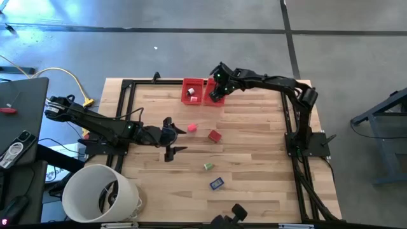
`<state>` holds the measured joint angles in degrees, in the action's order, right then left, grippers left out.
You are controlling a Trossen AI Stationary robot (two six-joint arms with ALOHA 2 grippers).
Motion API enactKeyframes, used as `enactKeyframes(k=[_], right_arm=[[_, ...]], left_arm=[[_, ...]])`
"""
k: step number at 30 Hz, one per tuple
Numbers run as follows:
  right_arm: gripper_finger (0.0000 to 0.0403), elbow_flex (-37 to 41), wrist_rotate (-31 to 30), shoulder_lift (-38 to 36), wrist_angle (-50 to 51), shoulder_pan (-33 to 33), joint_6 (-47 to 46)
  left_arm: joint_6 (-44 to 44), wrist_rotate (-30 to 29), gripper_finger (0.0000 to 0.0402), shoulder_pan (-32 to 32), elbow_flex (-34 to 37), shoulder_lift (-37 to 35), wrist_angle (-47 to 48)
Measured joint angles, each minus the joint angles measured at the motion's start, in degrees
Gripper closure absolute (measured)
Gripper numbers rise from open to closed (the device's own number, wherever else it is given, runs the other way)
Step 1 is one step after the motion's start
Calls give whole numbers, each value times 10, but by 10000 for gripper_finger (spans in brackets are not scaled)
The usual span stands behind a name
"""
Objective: Pick & Place Office items
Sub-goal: Put the black digital clock into the right red basket
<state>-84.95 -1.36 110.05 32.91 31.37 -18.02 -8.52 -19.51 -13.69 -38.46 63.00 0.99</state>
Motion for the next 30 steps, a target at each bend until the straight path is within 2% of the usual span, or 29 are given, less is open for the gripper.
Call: enactKeyframes(k=[12, 23, 30], right_arm=[[362, 0, 25, 19, 19, 21, 16], [362, 0, 22, 50, 7, 27, 33], [327, 0, 17, 49, -14, 22, 46]], left_arm=[[27, -1, 98, 9, 0, 6, -22], [33, -2, 98, 21, -1, 55, -35], [40, -2, 98, 32, 0, 65, -45]])
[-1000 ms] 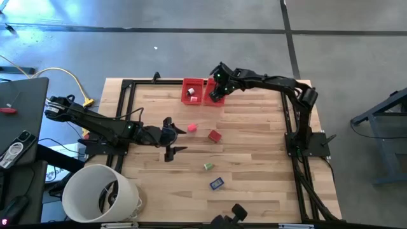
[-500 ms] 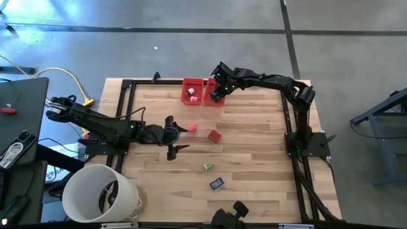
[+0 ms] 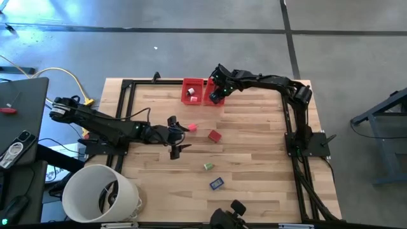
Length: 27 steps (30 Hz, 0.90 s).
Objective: Pick & Place Office items
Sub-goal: Put the black digital clock into the right red basket, then put the red charger adapter into the left red basket
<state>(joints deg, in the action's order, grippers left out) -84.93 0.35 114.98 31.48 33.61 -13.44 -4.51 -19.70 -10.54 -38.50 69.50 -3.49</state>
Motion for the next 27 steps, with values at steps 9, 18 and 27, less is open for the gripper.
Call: enactKeyframes(k=[9, 18, 27], right_arm=[[320, 0, 0, 0, -1, -2, 2], [282, 0, 1, -1, -43, -4, 13], [218, 0, 35, -8, -86, -4, 19]], left_arm=[[2, 0, 98, 11, 0, 1, 4], [2, 0, 98, 11, 0, 1, 5], [-2, 0, 98, 10, 0, 1, 20]])
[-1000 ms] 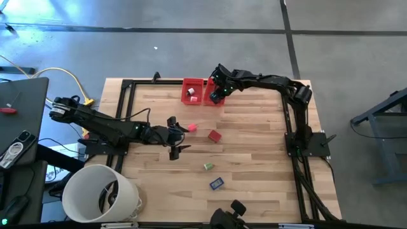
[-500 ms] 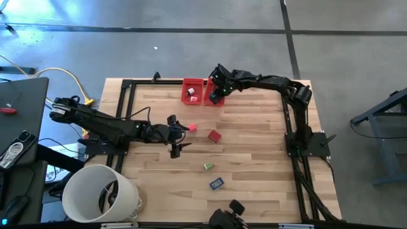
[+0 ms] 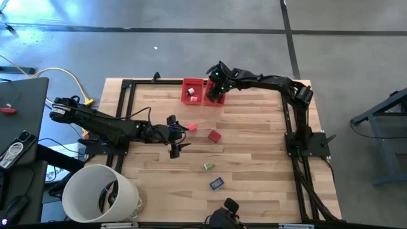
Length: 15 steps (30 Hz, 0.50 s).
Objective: Pick & Place Office items
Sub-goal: Put the red charger adapter into the left red basket
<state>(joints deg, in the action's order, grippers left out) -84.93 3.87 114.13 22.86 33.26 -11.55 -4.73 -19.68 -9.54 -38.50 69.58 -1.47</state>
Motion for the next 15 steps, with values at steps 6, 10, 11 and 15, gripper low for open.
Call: enactKeyframes(k=[6, 10, 11, 15], right_arm=[[210, 0, 7, -29, -8, -15, 41], [209, 0, 12, -63, 8, -31, 61], [209, 0, 12, -72, 12, -37, 67], [209, 0, 10, -99, 50, -59, 73]], left_arm=[[0, 0, 98, 0, 0, 0, 1], [0, 0, 98, 0, 0, 0, 1], [0, 0, 98, 0, 0, 0, 1], [0, 4, 98, 0, 0, 0, 2]])
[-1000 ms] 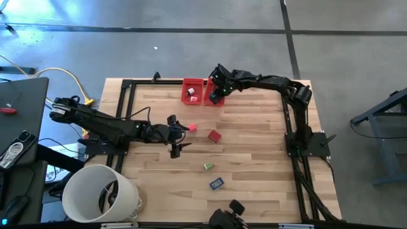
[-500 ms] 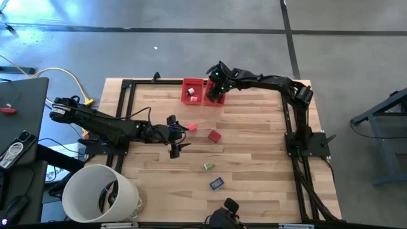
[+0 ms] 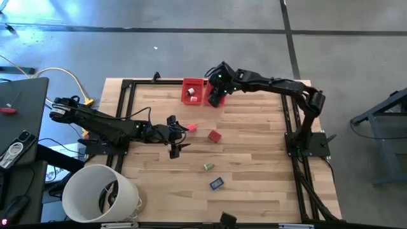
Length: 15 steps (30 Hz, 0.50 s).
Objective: Pick & Place Office items
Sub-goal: Put the red charger adapter into the left red basket
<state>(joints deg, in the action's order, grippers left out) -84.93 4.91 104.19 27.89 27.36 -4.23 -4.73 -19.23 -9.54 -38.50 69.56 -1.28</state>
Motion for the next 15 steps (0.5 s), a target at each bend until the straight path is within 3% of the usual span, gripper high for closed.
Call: enactKeyframes(k=[15], right_arm=[[209, 0, 27, -13, 79, -74, 11]], left_arm=[[-17, 0, 98, 0, 0, 0, 13]])
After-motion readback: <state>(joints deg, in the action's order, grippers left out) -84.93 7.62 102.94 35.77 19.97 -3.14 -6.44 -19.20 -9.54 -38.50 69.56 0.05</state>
